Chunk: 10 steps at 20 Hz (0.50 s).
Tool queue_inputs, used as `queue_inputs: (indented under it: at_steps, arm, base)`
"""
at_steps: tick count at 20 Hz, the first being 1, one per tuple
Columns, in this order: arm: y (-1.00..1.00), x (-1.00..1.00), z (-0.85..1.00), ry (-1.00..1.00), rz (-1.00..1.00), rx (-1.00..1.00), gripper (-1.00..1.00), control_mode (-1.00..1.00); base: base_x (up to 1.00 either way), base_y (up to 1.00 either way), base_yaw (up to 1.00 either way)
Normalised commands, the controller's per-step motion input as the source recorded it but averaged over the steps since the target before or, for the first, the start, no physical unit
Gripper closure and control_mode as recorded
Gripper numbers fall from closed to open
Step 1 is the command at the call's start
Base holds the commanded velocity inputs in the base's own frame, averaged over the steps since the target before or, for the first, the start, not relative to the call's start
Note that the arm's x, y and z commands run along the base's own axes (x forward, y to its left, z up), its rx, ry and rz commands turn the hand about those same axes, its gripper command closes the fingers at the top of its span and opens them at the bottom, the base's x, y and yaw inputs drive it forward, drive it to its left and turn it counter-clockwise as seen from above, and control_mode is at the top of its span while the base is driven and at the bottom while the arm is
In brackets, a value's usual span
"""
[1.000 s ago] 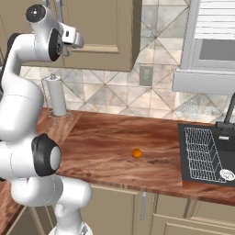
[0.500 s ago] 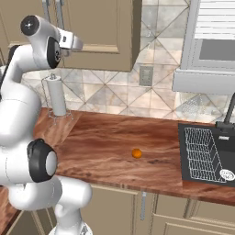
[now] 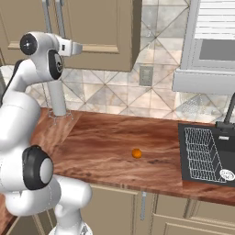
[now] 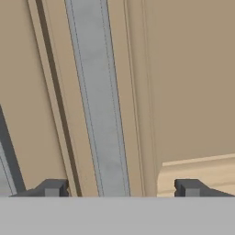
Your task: Open the cabinet. Pick the soap dispenser and place it next to the sink. Then close the cabinet.
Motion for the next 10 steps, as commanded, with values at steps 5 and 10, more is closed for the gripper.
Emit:
queue_inputs:
  at_steps: [5,10]
  arm:
    - [0.00,0.00,0.00,0.00,0.00,0.00,1.00,-1.00]
    - [0.00,0.00,0.00,0.00,0.00,0.00,1.00,-1.00]
  base:
    - [0.00,0.00,0.00]
    - [0.00,0.00,0.00]
